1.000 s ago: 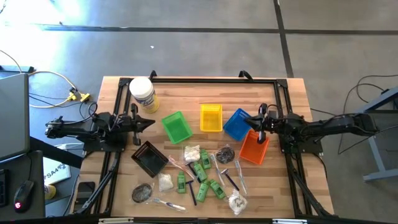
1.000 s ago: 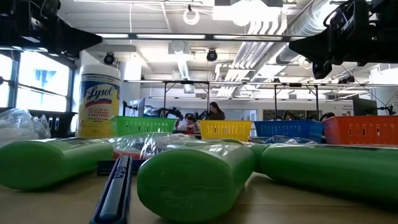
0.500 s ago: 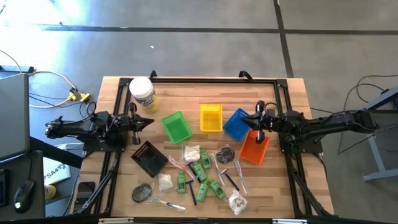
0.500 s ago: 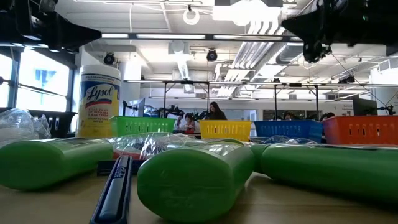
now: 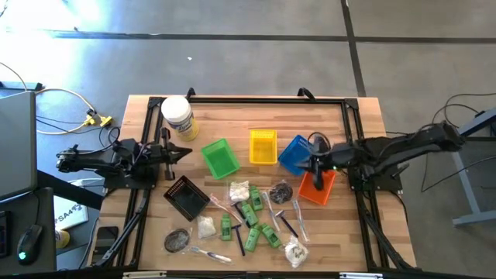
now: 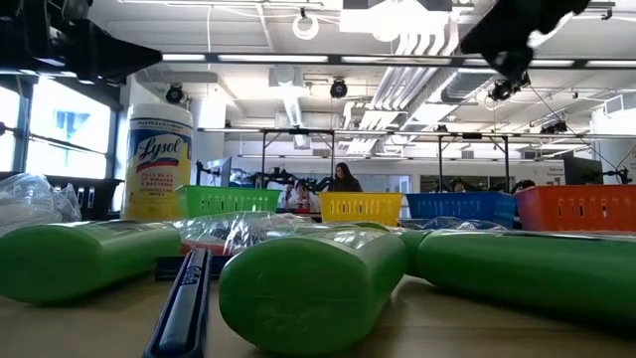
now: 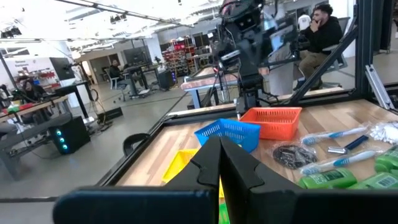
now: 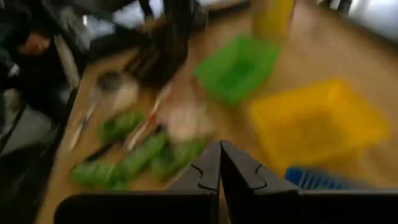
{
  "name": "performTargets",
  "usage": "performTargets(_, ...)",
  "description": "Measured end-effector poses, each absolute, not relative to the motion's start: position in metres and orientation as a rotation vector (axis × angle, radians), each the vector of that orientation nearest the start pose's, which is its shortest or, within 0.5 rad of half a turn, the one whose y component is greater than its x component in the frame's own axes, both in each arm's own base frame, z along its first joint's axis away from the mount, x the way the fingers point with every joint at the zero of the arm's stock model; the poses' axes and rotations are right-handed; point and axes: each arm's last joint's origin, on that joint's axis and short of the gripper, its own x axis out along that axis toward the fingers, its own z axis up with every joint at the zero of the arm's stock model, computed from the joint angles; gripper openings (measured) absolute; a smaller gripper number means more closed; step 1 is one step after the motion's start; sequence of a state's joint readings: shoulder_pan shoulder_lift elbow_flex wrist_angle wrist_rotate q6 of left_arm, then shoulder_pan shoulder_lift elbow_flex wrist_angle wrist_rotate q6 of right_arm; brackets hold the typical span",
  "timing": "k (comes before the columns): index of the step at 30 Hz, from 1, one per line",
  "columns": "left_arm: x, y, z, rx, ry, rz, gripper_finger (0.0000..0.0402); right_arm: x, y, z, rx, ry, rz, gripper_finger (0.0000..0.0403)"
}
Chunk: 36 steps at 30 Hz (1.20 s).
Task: Pick & Place Travel size toiletries
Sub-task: Put the right blue toothbrush into the yellow bin
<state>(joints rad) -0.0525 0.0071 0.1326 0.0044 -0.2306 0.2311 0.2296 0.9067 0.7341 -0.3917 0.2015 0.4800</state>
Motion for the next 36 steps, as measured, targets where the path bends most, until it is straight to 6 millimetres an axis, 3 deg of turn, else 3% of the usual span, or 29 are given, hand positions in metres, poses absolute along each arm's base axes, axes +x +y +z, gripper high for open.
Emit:
performTargets(5, 0.087, 0.002, 0.207, 0.213, -0.1, 0.191, 0.0, 0.192, 0.086, 0.28, 0.399, 0.78, -0.013, 0.0003)
performTargets(10, 0.087, 0.002, 0.207, 0.213, -0.1, 0.191, 0.0, 0.203, 0.123, 0.273, 0.508, 0.89, -0.071, 0.0003)
performTargets(18, 0.087, 0.002, 0.207, 0.213, -0.101, 0.191, 0.0, 0.215, 0.158, 0.227, 0.62, 1.071, -0.233, 0.0017)
performTargets(22, 0.087, 0.002, 0.208, 0.212, -0.105, 0.191, 0.0, 0.222, 0.165, 0.204, 0.697, 1.197, -0.303, 0.0071)
performTargets(26, 0.087, 0.002, 0.208, 0.211, -0.111, 0.192, 0.0, 0.229, 0.167, 0.186, 0.741, 1.285, -0.365, 0.0152)
performTargets(31, 0.087, 0.002, 0.208, 0.211, -0.111, 0.192, 0.0, 0.233, 0.167, 0.175, 0.83, 1.351, -0.438, 0.0243)
performTargets(36, 0.087, 0.002, 0.208, 0.211, -0.111, 0.192, 0.0, 0.239, 0.162, 0.171, 0.898, 1.338, -0.513, 0.0283)
